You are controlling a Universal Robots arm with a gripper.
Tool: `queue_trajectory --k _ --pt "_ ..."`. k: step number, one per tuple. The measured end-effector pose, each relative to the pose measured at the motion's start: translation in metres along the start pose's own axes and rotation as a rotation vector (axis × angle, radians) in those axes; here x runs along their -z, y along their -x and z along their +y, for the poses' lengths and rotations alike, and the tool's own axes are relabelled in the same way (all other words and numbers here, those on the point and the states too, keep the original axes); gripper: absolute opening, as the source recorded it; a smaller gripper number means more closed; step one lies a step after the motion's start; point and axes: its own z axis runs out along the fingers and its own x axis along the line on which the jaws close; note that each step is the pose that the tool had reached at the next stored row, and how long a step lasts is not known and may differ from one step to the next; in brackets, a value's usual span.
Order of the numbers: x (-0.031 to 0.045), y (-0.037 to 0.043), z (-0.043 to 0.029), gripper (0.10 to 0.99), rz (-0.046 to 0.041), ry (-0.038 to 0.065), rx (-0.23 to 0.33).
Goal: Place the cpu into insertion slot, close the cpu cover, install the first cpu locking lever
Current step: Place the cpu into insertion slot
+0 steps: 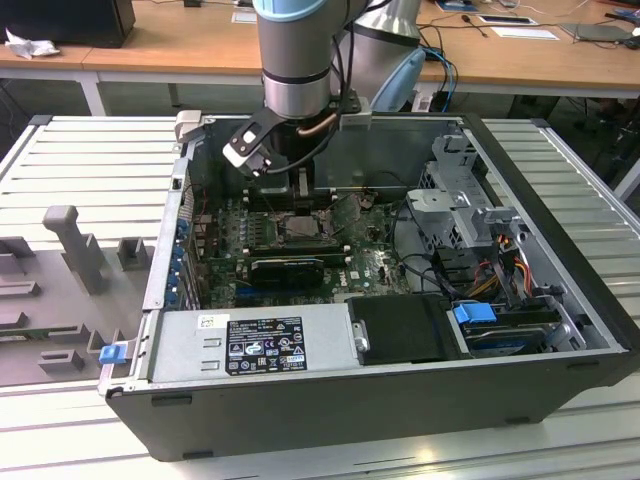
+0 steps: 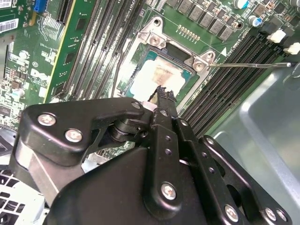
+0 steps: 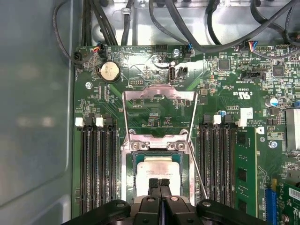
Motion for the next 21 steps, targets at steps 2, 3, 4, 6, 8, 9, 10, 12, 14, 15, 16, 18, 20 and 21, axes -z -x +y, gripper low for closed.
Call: queue_trajectory --k 2,3,4,6,8,9,10,12,14,15,16,18,20,21 --pt "0.0022 -0.0001 0.0002 0.106 0.0000 0.000 0.000" --pt "0.0035 -0.0001 0.0003 0.106 0.0000 0.000 0.000" --pt "0.0043 -0.0001 0.0003 0.106 0.0000 0.000 0.000" --pt "0.0060 -0.0002 0.0005 0.106 0.0000 0.000 0.000" --pt "0.0096 -0.0002 0.0007 0.106 0.0000 0.000 0.000" --pt "0.0122 -0.0003 0.0010 0.106 0.0001 0.000 0.000" --pt "0.0139 -0.0004 0.0011 0.106 0.0001 0.000 0.000" --pt "0.0188 -0.0005 0.0015 0.106 0.0000 0.000 0.000" --pt "0.0232 -0.0006 0.0018 0.106 -0.0001 0.000 0.000" --pt "0.0250 -0.0006 0.0019 0.106 0.0000 0.000 0.000" --pt "0.0265 -0.0007 0.0021 0.106 0.0000 0.000 0.000" --pt "0.0265 -0.0006 0.0027 0.106 0.0005 0.000 0.000" --pt "0.0264 0.0000 0.0054 0.106 0.0002 -0.001 -0.001" --pt "0.0262 0.0011 0.0076 0.106 0.0017 -0.003 -0.001"
